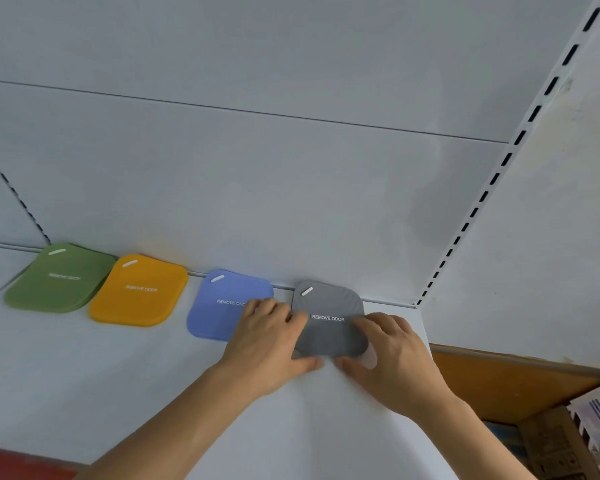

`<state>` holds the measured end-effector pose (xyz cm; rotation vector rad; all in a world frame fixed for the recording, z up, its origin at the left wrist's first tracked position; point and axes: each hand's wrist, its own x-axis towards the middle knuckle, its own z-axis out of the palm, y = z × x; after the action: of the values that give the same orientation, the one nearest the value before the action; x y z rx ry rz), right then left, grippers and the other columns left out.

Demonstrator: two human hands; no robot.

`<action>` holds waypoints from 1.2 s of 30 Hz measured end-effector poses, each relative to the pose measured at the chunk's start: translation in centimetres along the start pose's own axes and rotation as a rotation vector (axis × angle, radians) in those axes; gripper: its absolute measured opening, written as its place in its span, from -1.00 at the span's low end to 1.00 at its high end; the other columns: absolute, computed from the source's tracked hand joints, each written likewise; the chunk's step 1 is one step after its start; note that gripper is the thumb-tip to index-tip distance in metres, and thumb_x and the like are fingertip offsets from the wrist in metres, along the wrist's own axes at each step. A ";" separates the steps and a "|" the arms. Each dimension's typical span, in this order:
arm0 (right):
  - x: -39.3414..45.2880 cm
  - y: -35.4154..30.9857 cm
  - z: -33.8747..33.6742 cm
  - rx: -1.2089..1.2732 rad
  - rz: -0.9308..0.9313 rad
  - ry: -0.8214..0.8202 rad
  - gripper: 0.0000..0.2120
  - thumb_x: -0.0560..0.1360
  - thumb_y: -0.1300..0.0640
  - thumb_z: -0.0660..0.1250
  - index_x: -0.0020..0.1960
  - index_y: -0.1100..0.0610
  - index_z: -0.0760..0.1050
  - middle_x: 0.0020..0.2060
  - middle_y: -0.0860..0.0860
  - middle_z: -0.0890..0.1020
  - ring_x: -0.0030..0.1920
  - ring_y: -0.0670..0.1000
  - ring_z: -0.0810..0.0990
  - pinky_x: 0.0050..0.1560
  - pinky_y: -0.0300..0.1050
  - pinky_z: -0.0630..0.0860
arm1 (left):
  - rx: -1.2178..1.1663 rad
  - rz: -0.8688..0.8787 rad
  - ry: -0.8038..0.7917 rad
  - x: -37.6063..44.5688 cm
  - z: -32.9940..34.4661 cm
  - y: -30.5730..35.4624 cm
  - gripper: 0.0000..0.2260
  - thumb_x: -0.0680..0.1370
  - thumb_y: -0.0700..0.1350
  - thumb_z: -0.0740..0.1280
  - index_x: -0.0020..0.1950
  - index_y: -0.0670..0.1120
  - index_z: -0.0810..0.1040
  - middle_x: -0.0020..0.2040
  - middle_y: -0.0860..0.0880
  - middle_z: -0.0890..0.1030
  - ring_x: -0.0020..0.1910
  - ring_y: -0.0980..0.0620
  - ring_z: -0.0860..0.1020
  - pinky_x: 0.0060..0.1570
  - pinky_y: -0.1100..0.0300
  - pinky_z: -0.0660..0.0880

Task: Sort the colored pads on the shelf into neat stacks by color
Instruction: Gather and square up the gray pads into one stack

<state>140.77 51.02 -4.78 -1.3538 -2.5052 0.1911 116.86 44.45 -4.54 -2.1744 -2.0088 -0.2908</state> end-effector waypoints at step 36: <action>-1.1 0.6 1.7 -0.096 -0.049 0.107 -0.54 0.55 -0.29 0.26 0.21 0.03 0.59 0.14 -0.02 0.62 0.17 0.14 0.57 0.09 0.08 0.60 | 0.052 0.082 0.050 -0.4 1.1 -0.1 -0.69 0.54 0.17 0.17 -0.14 -0.02 0.53 -0.19 -0.01 0.62 -0.08 -0.10 0.59 -0.11 0.00 0.53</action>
<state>141.22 50.48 -6.73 -1.3000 -2.4832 -0.0117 116.73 44.34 -5.69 -2.1887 -1.8747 -0.2758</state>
